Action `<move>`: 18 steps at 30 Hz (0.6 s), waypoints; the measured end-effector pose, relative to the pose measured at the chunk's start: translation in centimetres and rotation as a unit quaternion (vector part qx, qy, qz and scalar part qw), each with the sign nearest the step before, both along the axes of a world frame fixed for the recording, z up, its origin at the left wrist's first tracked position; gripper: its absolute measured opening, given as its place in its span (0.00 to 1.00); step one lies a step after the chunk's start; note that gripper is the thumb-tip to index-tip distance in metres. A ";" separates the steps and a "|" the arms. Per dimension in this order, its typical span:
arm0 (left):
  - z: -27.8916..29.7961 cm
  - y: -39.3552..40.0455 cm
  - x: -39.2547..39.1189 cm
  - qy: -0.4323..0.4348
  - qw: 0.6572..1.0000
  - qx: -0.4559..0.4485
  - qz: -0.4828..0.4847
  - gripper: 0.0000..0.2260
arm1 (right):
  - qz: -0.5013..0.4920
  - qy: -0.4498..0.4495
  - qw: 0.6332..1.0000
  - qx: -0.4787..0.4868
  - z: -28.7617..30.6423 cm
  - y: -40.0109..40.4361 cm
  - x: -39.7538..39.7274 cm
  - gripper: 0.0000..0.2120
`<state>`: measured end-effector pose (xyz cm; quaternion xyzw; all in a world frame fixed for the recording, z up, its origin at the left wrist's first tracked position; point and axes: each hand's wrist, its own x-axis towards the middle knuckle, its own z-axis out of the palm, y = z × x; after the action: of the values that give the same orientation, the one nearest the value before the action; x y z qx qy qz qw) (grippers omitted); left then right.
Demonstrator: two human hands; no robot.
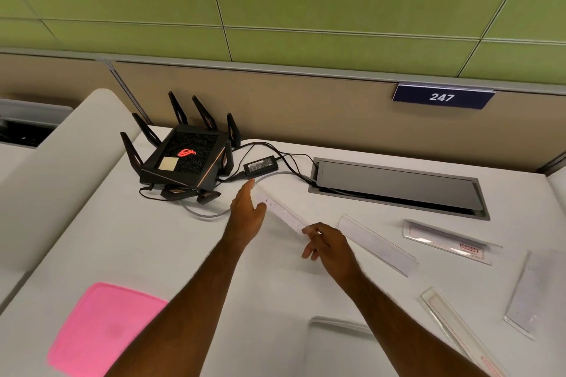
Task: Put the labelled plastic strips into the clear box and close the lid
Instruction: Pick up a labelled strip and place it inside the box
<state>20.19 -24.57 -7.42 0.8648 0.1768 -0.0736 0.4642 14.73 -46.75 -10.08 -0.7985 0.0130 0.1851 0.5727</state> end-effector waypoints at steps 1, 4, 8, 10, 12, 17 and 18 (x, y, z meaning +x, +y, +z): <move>0.3 -0.1 -0.5 -0.007 1.000 0.002 -0.005 0.31 | -0.005 -0.003 1.000 0.005 0.4 -0.2 -0.2 0.12; 1.5 -0.1 -1.8 -0.027 0.999 0.010 -0.022 0.34 | -0.011 -0.013 1.000 0.014 2.0 -0.6 -0.8 0.13; 3.1 -0.2 -3.7 -0.048 0.996 0.058 -0.054 0.38 | -0.010 -0.019 0.999 0.034 4.4 -1.4 -1.9 0.14; 4.0 -0.3 -4.5 -0.058 0.993 0.081 -0.068 0.39 | -0.014 -0.014 0.998 0.052 5.6 -1.8 -2.5 0.14; 4.8 -0.3 -5.6 -0.069 0.989 0.100 -0.088 0.38 | -0.018 -0.011 0.998 0.064 6.8 -2.2 -3.2 0.15; 6.2 -0.9 -8.2 -0.102 0.963 0.206 -0.143 0.37 | -0.018 0.010 0.995 0.096 9.5 -3.6 -5.4 0.17; 6.5 -1.0 -8.6 -0.108 0.957 0.224 -0.152 0.37 | -0.020 0.015 0.994 0.104 10.0 -4.0 -5.8 0.18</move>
<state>11.59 -25.52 -0.97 0.9661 0.0041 -0.0074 0.2582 8.94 -50.71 -0.04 -0.7311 0.0184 0.1855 0.6563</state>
